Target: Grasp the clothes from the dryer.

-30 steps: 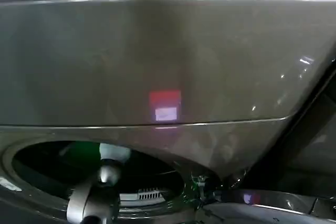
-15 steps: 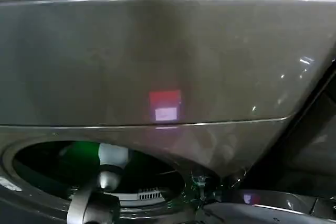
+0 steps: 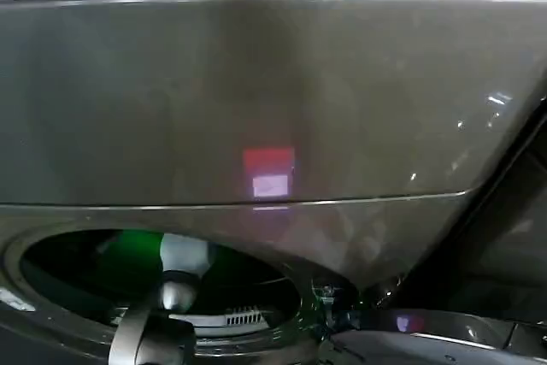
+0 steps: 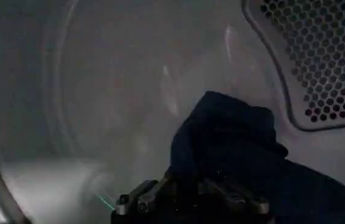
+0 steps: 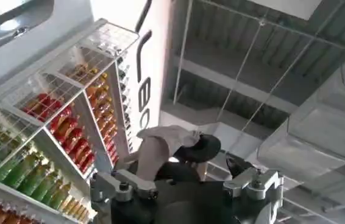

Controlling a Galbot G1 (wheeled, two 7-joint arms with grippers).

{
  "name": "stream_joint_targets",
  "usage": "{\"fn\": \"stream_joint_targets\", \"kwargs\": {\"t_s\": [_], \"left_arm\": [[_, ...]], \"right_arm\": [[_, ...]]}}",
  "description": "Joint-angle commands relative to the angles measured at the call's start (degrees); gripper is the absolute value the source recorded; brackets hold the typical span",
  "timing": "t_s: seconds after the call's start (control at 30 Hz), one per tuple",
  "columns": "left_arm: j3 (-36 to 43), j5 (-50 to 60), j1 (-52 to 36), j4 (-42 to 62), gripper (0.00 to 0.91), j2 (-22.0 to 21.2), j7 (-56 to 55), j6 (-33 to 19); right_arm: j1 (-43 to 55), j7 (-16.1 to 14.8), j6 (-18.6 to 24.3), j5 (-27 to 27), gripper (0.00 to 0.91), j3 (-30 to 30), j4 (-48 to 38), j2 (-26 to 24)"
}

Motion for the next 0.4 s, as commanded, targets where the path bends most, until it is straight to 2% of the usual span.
{"fn": "stream_joint_targets", "kwargs": {"t_s": [0.03,0.4], "left_arm": [[0.13,-0.41,0.08,-0.24,0.000,-2.81,-0.10,-0.05],[0.34,0.18,0.15,-0.21,0.000,-2.81,0.27,-0.19]], "right_arm": [[0.50,0.08,-1.78,0.10,0.907,0.44,1.17,-0.20],[0.25,0.83,-2.27,-0.03,0.907,0.93,1.15,-0.07]]}}
